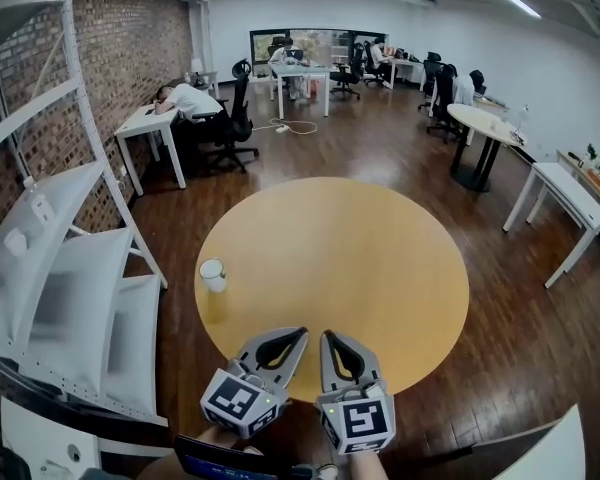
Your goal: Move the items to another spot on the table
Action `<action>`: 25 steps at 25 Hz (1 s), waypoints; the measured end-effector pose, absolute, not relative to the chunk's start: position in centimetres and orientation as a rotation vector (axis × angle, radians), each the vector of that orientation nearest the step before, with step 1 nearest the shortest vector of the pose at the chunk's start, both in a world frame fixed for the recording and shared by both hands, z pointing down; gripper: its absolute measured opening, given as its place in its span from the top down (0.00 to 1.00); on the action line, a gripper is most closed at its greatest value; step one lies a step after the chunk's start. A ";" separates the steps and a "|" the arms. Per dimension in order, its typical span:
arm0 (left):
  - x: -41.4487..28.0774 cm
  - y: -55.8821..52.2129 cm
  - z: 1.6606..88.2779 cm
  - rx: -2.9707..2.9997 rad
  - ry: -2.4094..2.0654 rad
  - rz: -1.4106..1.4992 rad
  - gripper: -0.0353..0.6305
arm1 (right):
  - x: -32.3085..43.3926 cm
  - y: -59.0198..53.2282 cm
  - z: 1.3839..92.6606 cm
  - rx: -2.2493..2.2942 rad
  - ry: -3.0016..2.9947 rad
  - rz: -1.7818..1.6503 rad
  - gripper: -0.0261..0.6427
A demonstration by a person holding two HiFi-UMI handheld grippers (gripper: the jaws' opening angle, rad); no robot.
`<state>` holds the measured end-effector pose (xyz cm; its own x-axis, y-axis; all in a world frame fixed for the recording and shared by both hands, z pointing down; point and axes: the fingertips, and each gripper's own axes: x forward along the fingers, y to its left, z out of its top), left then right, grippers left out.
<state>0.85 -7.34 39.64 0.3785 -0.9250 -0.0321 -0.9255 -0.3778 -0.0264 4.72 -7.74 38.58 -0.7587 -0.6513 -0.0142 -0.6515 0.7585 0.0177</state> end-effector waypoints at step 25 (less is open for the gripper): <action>2.6 -7.2 39.5 -2.578 1.721 -0.005 0.94 | 7.1 -7.9 38.0 -1.134 2.901 0.051 0.96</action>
